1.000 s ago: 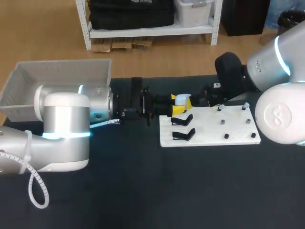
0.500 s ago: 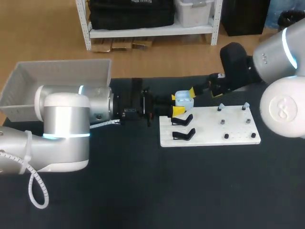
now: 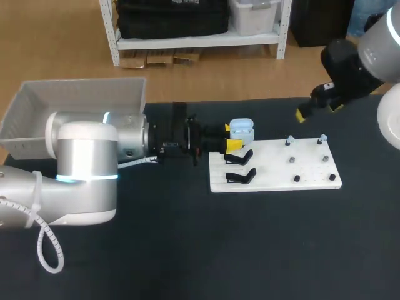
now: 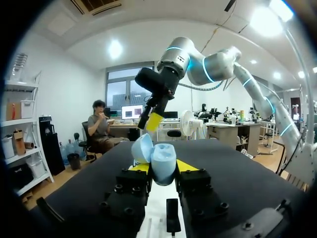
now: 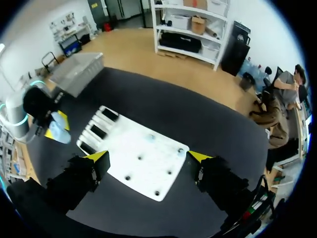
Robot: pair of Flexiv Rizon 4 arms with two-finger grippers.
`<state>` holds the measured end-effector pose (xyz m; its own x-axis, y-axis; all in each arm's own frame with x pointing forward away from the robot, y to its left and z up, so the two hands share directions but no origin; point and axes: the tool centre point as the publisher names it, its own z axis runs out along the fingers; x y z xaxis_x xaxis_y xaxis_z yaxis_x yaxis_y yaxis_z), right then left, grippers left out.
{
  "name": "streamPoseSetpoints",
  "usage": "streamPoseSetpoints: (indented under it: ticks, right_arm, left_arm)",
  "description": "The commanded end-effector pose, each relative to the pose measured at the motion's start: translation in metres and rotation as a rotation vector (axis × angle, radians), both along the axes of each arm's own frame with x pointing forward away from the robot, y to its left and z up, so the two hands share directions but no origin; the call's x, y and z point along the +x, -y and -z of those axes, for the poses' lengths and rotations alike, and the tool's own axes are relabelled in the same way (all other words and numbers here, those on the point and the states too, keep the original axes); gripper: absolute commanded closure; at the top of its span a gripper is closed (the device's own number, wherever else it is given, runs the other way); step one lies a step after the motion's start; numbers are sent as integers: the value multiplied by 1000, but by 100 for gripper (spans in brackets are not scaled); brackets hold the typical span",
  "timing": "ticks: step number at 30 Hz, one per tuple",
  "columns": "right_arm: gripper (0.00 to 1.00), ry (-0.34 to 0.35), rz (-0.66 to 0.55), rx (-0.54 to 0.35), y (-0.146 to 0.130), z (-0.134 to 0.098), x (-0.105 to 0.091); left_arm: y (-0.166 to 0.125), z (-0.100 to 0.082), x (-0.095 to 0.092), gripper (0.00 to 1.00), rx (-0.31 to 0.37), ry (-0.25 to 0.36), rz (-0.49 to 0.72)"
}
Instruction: Pick up each earbud case from the left stands, insert the matching earbuds, close the lid, and place the case in the box.
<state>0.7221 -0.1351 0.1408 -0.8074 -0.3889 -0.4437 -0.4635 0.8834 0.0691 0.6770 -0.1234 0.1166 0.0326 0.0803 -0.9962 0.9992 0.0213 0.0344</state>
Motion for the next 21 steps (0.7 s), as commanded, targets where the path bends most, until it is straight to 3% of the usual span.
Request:
streamPoseSetpoints:
  ticks: [1, 18, 21]
  right_arm:
    - [0, -38, 70, -213, 1, 11, 6]
    - [0, -151, 97, -192, 40, 59, 16]
    - [9, -161, 81, -196, 45, 67, 16]
  left_arm:
    - [0, 1, -1, 100, -5, 4, -5]
    - [0, 1, -1, 100, -5, 4, -5]
    - [0, 1, -1, 100, -5, 4, -5]
